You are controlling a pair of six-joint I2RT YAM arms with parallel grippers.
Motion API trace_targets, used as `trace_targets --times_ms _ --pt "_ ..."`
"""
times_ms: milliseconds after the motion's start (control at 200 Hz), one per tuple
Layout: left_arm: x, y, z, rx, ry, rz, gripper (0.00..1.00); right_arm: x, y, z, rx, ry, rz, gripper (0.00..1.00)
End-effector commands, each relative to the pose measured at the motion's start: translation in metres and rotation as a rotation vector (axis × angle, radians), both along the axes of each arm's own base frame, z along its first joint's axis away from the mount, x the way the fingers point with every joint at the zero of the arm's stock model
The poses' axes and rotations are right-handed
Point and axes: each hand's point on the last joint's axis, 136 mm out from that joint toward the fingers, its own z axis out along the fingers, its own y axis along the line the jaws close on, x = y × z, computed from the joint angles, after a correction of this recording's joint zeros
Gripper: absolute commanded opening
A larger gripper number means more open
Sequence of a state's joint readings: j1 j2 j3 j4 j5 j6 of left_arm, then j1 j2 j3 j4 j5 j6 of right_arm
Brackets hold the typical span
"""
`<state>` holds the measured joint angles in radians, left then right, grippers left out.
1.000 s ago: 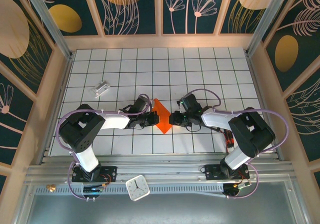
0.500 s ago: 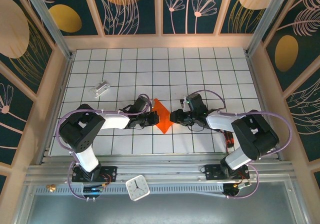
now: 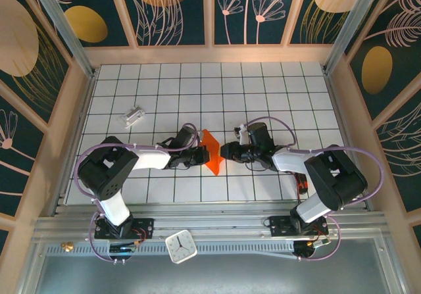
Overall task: Fold a paper plane with a square sheet of paper (pick it up from the middle)
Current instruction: Turn over the paper at the center of the table.
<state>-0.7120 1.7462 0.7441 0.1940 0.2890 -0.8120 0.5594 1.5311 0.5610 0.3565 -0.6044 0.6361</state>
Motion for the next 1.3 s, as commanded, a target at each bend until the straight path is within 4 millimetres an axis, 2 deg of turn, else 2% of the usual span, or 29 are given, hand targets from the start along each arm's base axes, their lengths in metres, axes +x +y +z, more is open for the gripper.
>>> trace_targets --times_ms 0,335,370,500,631,941,1251,1296 --pt "-0.018 0.012 -0.026 0.062 0.078 -0.024 0.00 0.007 0.007 0.008 0.048 -0.044 0.019 0.40" --pt "-0.018 0.011 -0.025 0.054 0.082 -0.028 0.00 0.020 0.010 -0.005 -0.003 -0.033 0.012 0.40" --pt "-0.019 0.010 -0.025 0.054 0.082 -0.028 0.00 0.029 0.002 -0.004 -0.002 -0.036 -0.012 0.40" --pt "-0.018 0.010 -0.025 0.054 0.081 -0.029 0.00 0.027 0.001 -0.007 -0.010 -0.020 0.006 0.40" --pt "-0.018 0.009 -0.025 0.049 0.082 -0.025 0.00 0.017 -0.011 -0.012 -0.045 0.012 -0.028 0.38" --pt "-0.018 0.009 -0.027 0.052 0.085 -0.033 0.00 0.006 -0.028 -0.019 -0.100 0.026 -0.088 0.30" --pt "-0.016 0.007 -0.024 0.047 0.084 -0.029 0.00 0.002 -0.030 -0.023 -0.102 0.024 -0.103 0.14" --pt "-0.014 0.006 -0.023 0.044 0.081 -0.030 0.00 0.002 -0.029 -0.024 -0.104 0.023 -0.106 0.10"
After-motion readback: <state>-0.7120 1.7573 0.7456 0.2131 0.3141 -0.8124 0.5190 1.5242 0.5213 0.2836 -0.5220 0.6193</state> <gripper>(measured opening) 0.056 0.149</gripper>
